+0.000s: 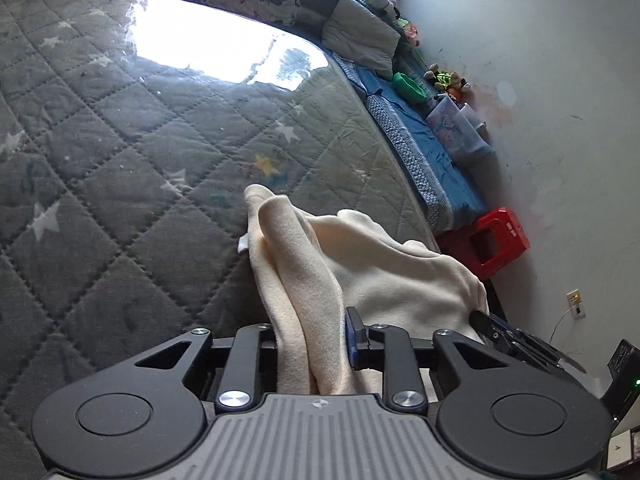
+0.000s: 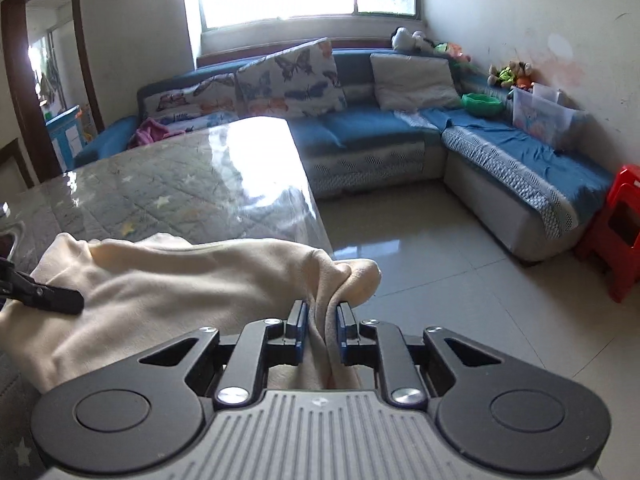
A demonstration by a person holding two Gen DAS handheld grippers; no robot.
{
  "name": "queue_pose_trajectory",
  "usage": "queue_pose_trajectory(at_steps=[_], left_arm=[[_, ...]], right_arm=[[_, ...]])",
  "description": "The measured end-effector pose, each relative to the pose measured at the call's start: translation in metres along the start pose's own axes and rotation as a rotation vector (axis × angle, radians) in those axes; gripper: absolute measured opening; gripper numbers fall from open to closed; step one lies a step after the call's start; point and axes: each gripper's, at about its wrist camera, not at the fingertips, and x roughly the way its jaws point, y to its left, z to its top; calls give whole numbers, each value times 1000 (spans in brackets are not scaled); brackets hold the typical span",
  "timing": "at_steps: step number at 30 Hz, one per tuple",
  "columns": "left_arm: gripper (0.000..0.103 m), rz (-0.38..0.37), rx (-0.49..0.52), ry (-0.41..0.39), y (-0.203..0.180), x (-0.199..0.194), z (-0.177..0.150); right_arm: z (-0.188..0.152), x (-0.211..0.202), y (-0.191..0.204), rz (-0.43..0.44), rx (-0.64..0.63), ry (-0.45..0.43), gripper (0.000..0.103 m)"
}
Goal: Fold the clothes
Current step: 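Lower the bundle onto the table with both grippers and flatten it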
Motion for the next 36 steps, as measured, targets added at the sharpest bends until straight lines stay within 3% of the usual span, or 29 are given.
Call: queue_pose_trajectory(at_steps=[2,3,7,15,19,30,33,36], left_arm=[[43,28,12,-16,-1,-4,0],[45,45,19,-27,-3,-5,3],[45,68,59,-55,-11,-9,9],[44,79,152,-112,-38,-5,27],[43,73,195,-89,-52,15,31],[44,147,294,-63,-68,51,29],[45,162,317,-63,-71,53,28],[45,168,320,-63,-72,55,29]], right_arm=[[1,-1,2,-13,-16,0,20],[2,-3,4,-26,-25,-2,23],[9,-9,7,-34,-31,-29,23],[24,8,21,37,-27,-35,23],[26,22,27,48,-28,-19,24],[28,37,39,24,-78,-17,35],[28,33,46,26,-104,-31,47],[29,32,53,45,-123,-36,47]])
